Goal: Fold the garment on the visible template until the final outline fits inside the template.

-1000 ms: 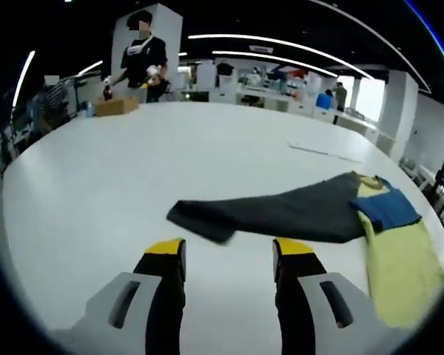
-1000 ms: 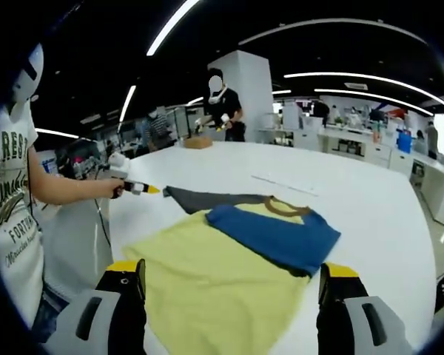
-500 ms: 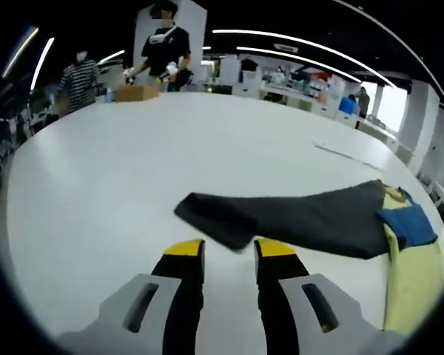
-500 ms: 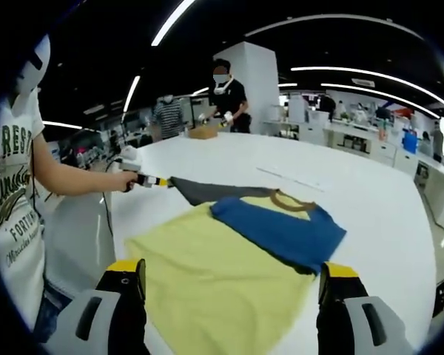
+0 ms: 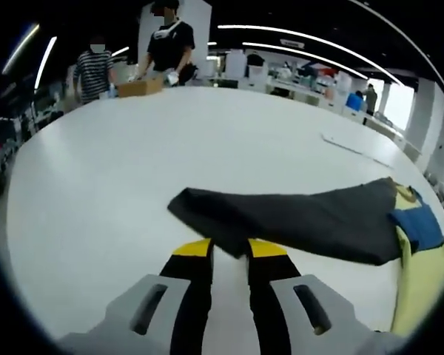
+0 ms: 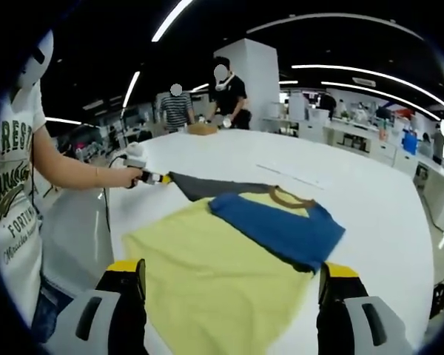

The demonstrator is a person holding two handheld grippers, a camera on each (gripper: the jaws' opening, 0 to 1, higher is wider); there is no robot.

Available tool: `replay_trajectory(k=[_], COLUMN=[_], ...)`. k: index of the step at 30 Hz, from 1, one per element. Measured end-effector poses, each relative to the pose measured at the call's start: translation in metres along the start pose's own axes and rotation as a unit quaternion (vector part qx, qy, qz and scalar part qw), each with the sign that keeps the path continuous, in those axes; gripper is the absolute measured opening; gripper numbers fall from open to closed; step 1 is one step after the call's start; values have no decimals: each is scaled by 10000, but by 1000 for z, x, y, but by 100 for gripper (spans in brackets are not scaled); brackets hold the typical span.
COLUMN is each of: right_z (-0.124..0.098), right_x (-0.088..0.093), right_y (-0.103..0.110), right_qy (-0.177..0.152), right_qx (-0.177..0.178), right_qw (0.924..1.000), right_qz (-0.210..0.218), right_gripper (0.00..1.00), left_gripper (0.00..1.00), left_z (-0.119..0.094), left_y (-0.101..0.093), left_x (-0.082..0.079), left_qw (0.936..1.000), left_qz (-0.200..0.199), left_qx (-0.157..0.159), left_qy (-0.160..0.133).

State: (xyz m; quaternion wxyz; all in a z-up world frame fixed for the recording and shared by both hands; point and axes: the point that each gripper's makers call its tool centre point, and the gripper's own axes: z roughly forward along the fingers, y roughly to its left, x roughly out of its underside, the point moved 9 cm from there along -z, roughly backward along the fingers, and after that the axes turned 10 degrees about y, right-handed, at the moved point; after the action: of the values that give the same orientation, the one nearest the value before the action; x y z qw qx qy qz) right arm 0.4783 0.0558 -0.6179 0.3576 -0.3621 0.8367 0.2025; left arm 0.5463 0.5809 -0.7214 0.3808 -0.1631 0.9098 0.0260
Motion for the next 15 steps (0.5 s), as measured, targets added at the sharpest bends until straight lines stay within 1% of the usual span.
replay_trajectory(k=[3,5,8,11,15], right_z=[0,0,0,-1,-2], right_x=[2,3,5,5,5], right_y=[1,1,0,-2,-2], right_qy=[59,91,75,54,32], right_qx=[23,54,77,126,138], right_qw=[10000,9999,9999,9999,9999], right_qz=[2,-14,10,40,52], right_gripper=[96,96,96,95,94], left_gripper=[12,12,10,5,1], left_z=[0,-1,-1,-1,-2], left_y=[-3,-4,-4,-5,-4], left_x=[1,1,0,1,-1], left_qw=[10000,9996,9997,9992,9993], left_qz=[-12,-269,-231,-390,-361], left_qx=[-50,-92,-61,81,50], left_qy=[14,26,33,28,45])
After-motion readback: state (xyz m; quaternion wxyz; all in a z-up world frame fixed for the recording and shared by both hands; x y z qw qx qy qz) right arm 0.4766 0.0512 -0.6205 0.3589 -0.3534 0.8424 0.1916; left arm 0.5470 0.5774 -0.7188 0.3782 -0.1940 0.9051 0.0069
